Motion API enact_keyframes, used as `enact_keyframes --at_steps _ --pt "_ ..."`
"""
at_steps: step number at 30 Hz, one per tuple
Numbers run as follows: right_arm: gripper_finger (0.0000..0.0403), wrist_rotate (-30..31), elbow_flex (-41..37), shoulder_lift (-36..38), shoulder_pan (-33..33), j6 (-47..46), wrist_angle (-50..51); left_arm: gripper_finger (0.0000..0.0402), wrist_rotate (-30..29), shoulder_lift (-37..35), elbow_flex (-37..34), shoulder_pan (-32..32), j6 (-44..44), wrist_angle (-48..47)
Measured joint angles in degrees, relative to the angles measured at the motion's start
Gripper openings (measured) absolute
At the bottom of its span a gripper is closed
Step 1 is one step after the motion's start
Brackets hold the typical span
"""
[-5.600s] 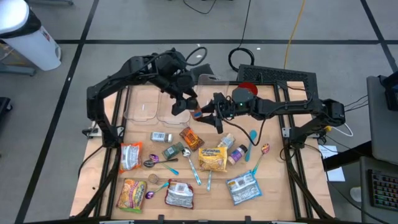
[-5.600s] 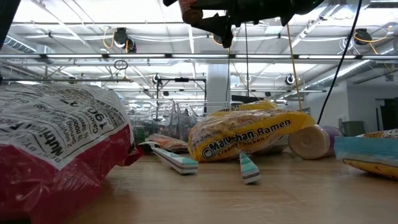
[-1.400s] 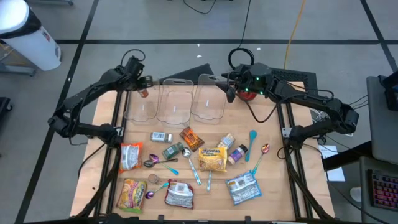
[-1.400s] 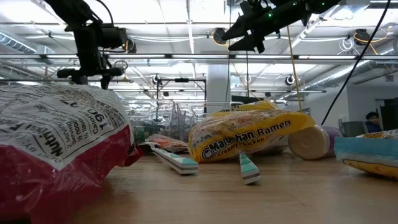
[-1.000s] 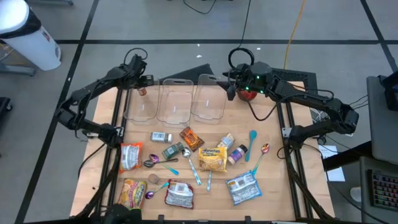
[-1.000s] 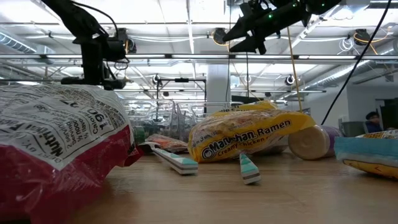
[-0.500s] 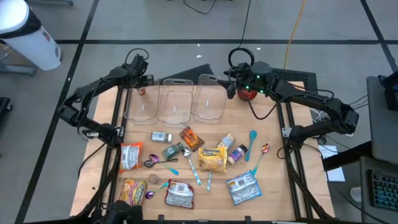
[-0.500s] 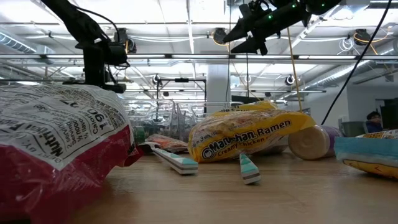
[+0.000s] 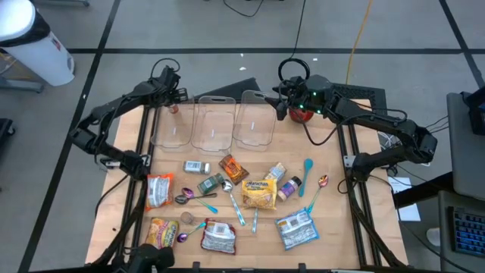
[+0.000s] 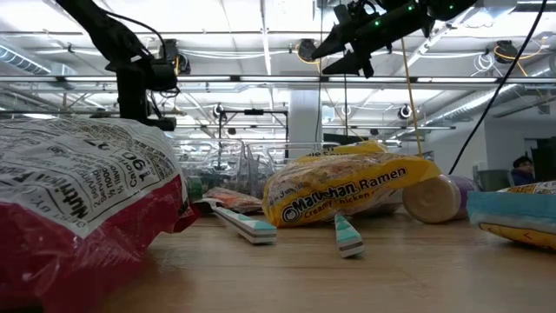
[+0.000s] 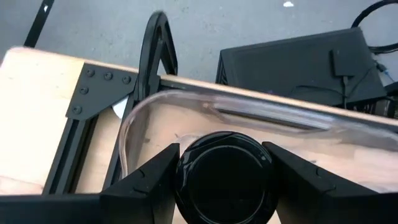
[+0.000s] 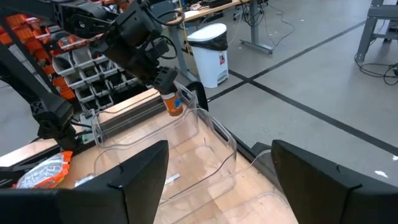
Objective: Pick & Place Food Item
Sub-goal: Put the orange spice bottle into the left transparent bin
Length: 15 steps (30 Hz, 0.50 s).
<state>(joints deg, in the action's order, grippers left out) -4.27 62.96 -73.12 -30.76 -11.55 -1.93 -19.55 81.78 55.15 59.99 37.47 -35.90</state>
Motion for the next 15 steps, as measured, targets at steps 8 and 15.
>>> enact_keyframes --at_steps 8,15 --pt "0.0279 0.0 0.0 0.0 0.0 0.0 0.0 0.0207 -0.03 0.0 -1.11 -0.15 0.28 1.41" --pt "0.0279 0.01 0.0 0.0 0.0 0.0 0.0 0.0207 0.1 1.98 -1.15 -0.15 0.75 0.88"
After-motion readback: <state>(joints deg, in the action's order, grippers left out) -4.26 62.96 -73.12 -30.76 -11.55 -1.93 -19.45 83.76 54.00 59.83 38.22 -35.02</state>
